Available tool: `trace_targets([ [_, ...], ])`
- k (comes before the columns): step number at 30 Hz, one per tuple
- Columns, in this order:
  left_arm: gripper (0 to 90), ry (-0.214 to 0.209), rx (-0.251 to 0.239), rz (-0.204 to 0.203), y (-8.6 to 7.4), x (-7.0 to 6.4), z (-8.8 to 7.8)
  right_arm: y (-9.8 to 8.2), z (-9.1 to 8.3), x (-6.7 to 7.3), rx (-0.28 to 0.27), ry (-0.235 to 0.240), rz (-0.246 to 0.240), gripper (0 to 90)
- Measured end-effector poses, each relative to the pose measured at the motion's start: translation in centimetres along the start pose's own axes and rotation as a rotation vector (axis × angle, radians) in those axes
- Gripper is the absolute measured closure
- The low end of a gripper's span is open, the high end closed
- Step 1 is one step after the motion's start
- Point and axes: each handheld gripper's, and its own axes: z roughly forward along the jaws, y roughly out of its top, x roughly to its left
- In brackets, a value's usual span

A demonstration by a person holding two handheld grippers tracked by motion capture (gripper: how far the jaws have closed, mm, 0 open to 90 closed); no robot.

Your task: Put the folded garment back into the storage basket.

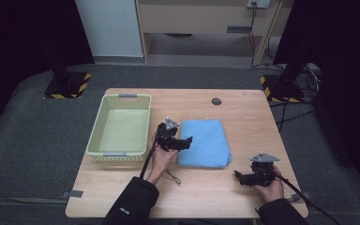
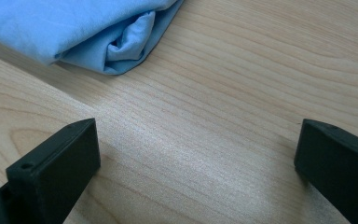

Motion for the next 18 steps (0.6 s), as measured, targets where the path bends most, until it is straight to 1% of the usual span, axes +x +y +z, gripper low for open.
trace_targets([
  [1,10.1,0.0,0.008,-0.008,-0.2,0.1,0.5,0.0,0.0,0.0,0.0,0.0,0.0,0.2],
  [2,10.0,0.0,0.008,-0.008,-0.2,0.1,0.5,0.0,0.0,0.0,0.0,0.0,0.0,0.2],
  [9,10.0,-0.006,0.039,-0.02,-0.6,0.2,2.1,0.0,0.0,0.0,-0.001,0.002,-0.003,0.2],
  [10,10.0,-0.007,0.042,-0.025,-0.7,0.3,2.4,0.0,0.0,0.0,0.0,0.003,-0.004,0.2],
  [11,10.0,-0.014,0.047,-0.039,-0.8,0.4,2.8,0.0,0.0,0.0,0.0,0.003,-0.005,0.2],
  [15,9.3,-0.025,0.058,-0.055,-1.0,0.5,3.3,0.0,0.0,0.0,0.0,0.003,-0.006,0.2],
  [18,8.6,-0.049,0.057,-0.082,-1.2,0.9,3.8,0.0,0.0,0.0,0.0,0.004,-0.006,0.3],
])
